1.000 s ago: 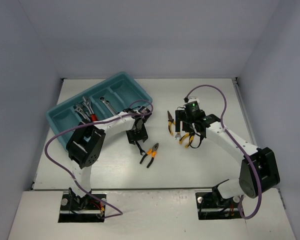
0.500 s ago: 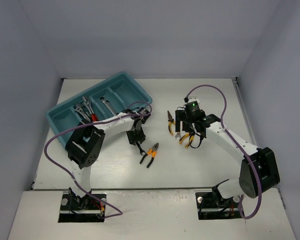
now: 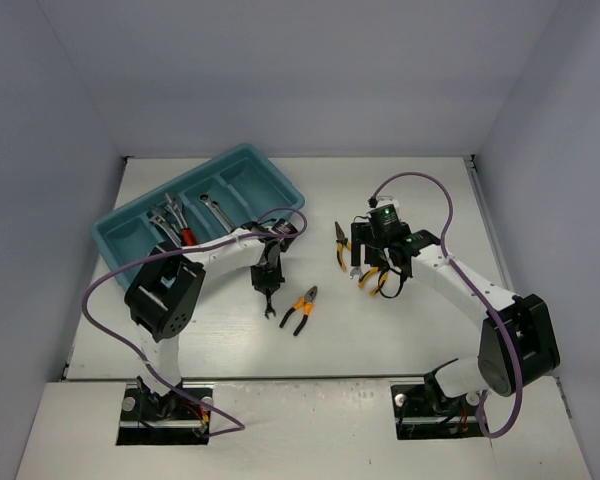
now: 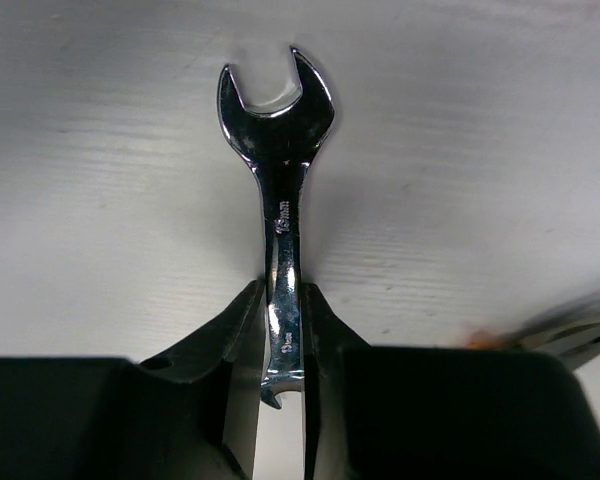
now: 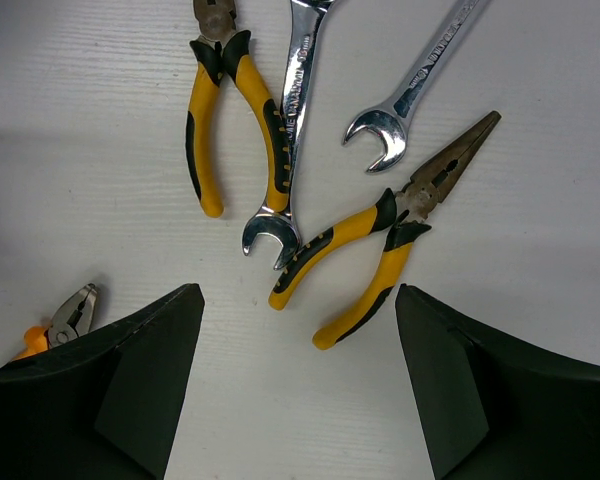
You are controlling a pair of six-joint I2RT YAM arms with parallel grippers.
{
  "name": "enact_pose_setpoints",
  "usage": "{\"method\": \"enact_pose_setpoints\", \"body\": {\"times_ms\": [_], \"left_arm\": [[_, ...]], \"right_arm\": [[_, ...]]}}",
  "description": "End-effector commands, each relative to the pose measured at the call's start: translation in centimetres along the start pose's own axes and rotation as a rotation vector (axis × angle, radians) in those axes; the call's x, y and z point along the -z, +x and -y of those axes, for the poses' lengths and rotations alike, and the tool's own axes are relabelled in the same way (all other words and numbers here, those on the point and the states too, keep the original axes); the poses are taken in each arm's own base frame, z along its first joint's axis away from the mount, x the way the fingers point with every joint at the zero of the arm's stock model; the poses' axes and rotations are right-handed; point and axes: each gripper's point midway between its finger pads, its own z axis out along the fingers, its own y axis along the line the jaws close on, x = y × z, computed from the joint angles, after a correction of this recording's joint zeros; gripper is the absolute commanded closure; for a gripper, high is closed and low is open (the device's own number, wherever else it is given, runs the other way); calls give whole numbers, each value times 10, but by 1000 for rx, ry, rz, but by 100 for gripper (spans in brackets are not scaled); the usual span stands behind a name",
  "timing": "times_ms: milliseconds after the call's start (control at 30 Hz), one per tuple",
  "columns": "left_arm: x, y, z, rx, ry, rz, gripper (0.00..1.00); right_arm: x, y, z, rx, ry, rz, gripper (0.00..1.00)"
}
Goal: Sort the tools into containers
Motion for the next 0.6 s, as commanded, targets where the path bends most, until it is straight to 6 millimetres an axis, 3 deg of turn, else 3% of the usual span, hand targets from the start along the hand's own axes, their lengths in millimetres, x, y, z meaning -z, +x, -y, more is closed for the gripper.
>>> {"method": "enact_pose_setpoints", "body": {"times_ms": [0, 133, 300, 467, 567], "left_arm": [[46, -13, -25, -122, -30, 89, 100], [73, -19, -34, -166, -32, 126, 100], [120, -32, -51, -166, -37, 218, 100], [152, -53, -102, -64, -66, 252, 100], [158, -77, -157, 73, -107, 268, 100]], "right_arm": [[11, -27, 2, -28, 21, 97, 25], [10, -31, 3, -38, 33, 104, 25], [12, -38, 3, -55, 36, 121, 25], [13, -46, 3, -54, 40, 134, 25], [13, -51, 4, -62, 45, 142, 25]]}}
